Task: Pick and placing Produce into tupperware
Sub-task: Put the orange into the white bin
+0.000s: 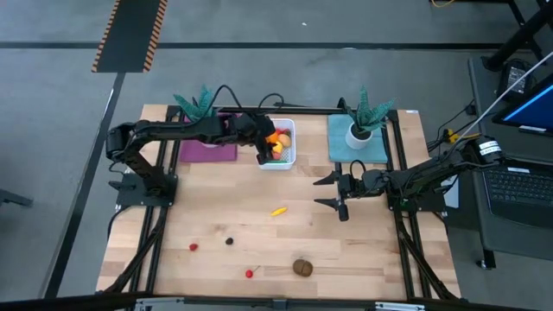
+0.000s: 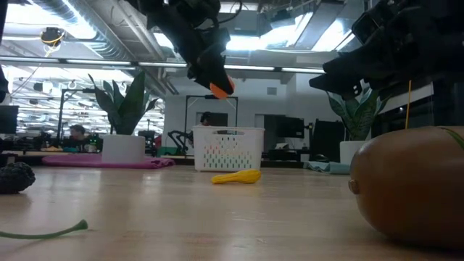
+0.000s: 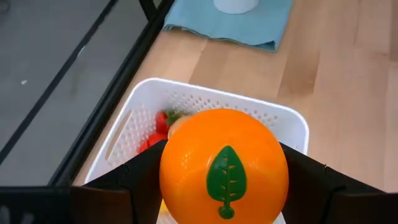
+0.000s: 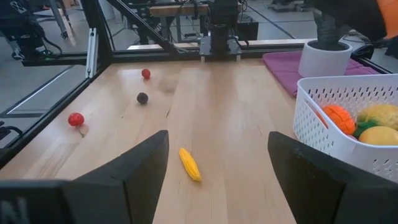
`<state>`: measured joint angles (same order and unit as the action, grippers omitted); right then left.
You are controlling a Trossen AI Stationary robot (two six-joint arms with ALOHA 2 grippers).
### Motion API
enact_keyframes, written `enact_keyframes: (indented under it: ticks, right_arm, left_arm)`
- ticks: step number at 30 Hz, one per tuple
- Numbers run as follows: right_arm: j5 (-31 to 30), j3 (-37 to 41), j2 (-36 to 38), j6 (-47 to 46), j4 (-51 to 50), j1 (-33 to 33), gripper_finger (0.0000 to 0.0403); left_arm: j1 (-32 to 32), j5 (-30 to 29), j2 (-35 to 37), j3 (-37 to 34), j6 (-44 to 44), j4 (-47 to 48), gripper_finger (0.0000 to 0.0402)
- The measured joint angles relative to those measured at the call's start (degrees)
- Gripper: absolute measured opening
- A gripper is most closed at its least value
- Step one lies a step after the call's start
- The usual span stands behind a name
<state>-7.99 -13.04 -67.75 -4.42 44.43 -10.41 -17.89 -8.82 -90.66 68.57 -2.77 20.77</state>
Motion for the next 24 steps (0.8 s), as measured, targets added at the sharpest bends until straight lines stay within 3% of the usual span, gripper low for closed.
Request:
enact_keyframes:
  ticks: [24]
  right_arm:
    - [0.00, 0.02, -0.02, 0.01, -2.32, 0.00, 0.0275]
  left_arm:
    - [-1.95, 9.86, -13.13, -0.09, -3.52, -7.18, 0.0240]
